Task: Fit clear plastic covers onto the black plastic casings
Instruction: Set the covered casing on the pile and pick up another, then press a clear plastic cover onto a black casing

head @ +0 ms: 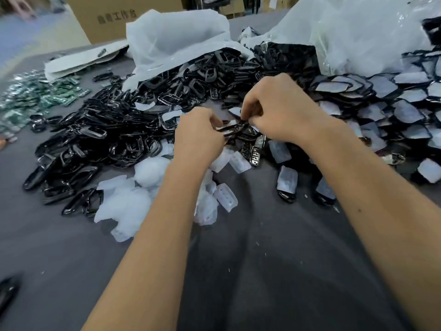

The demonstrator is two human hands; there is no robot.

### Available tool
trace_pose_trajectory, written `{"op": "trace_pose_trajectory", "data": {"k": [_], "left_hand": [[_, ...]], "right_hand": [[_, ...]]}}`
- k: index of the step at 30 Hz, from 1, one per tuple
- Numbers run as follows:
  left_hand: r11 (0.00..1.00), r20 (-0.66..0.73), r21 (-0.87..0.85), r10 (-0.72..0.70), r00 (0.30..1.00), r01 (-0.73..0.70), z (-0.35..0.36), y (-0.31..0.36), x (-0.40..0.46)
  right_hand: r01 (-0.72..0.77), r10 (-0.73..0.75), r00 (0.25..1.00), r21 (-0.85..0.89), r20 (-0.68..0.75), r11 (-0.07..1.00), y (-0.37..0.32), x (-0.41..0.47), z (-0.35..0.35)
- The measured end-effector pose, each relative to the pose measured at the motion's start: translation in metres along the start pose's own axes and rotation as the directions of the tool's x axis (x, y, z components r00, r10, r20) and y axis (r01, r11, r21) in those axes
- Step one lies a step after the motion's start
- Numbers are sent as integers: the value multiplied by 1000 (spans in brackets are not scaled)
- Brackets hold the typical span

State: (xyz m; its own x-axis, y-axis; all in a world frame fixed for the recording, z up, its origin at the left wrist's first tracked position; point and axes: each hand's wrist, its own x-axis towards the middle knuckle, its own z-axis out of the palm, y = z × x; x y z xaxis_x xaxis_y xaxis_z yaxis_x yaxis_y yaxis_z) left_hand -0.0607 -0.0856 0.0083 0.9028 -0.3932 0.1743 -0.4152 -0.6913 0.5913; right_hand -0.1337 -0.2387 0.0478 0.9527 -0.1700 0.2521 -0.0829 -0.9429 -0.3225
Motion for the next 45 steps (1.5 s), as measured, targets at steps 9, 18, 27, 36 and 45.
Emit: {"op": "trace_pose_trajectory", "data": {"k": [9,18,27,36,45], "left_hand": [[967,-2,209,-148,989,145,-25,-51,-2],[974,-43,108,-195,980,199,-35,-70,8],[967,-124,89,-226,966,238,-45,-82,15],[975,-127,54,-209,970,217,-40,-88,16],[519,217,-780,-298,929,349,-52,-77,4]], "right_hand": [[-30,29,1000,-22,-4,999,-32,18,45],[-1,7,999,-111,51,994,-53,66,96],[-143,144,987,19,-72,989,-46,90,96],[5,-2,1000,-106,29,994,-52,102,97],[302,-308,951,287,-26,909,-50,52,56]]}}
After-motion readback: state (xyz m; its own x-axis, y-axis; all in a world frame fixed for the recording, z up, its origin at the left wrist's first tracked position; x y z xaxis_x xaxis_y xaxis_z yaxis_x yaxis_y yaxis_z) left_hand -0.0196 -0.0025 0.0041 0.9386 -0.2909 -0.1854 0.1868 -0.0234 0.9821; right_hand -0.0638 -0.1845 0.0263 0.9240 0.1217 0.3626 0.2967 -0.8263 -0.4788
